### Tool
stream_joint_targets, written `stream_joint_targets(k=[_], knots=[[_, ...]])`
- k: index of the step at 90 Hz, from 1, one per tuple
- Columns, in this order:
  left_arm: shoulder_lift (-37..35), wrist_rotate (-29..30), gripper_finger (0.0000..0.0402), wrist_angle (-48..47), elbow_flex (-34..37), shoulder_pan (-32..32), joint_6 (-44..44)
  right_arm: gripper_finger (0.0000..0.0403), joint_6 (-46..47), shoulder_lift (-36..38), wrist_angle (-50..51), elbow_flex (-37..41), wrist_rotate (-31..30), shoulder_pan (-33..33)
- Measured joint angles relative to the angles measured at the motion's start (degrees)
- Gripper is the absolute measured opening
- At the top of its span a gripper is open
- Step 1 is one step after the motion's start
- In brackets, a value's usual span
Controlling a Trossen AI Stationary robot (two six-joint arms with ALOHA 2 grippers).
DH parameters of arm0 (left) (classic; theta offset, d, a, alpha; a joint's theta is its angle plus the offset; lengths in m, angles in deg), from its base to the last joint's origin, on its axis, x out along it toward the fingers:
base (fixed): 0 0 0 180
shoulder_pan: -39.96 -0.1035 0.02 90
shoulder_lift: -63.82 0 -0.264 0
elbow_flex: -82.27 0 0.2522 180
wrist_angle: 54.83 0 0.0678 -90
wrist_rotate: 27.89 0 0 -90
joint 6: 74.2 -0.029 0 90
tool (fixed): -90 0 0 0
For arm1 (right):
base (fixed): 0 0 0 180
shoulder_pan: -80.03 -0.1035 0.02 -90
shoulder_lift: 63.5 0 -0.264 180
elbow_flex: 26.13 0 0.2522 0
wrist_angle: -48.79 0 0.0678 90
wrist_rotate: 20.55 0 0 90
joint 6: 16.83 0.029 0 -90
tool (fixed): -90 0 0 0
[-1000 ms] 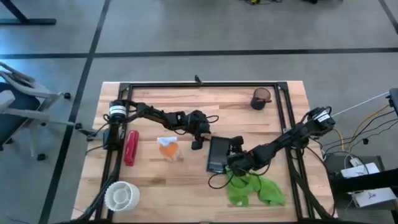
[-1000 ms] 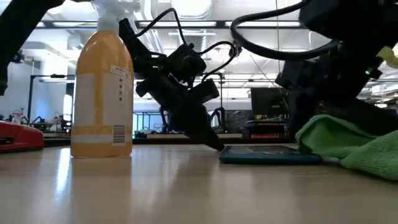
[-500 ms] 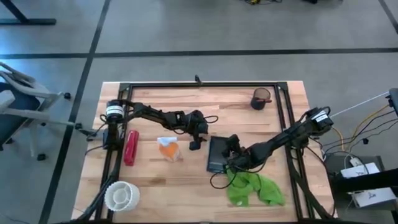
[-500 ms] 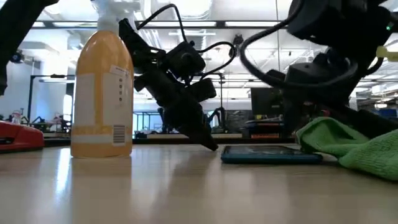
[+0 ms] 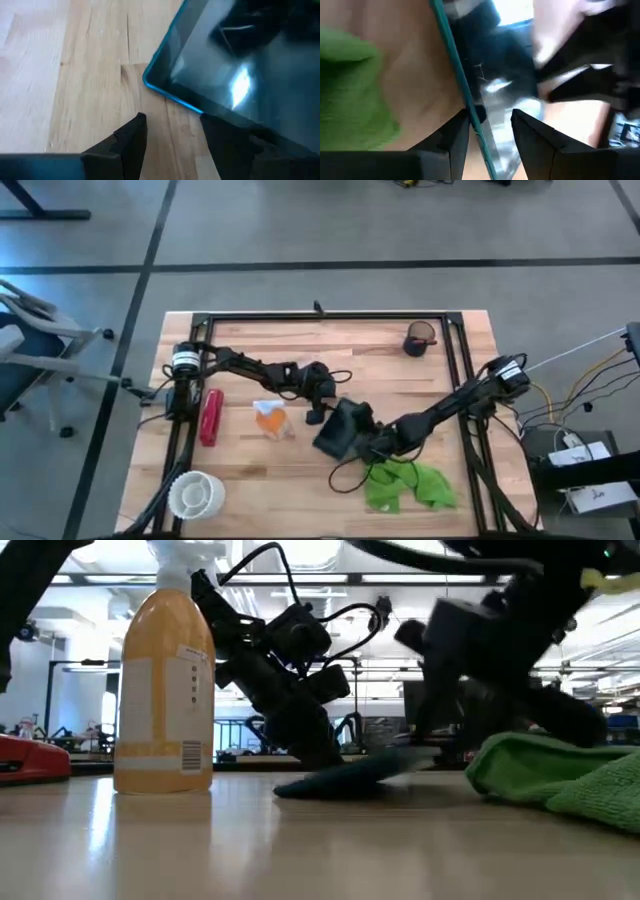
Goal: Apply microfiber cloth
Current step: Spray the front screen of the blue cellphone with the yellow spray bottle
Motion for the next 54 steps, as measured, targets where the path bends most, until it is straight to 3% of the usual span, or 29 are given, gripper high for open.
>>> stream_joint_targets(k=[21, 54], knots=[[0.0, 0.0, 0.0173, 0.6, 0.3, 0.0, 0.4, 0.0130, 3.3, -0.6, -0.5, 0.1, -0.6, 0.2], [0.2, 0.0, 0.0174, 1.6, 0.3, 0.1, 0.8, 0.0062, 0.7, -1.1, -6.3, 0.3, -3.2, 0.9]])
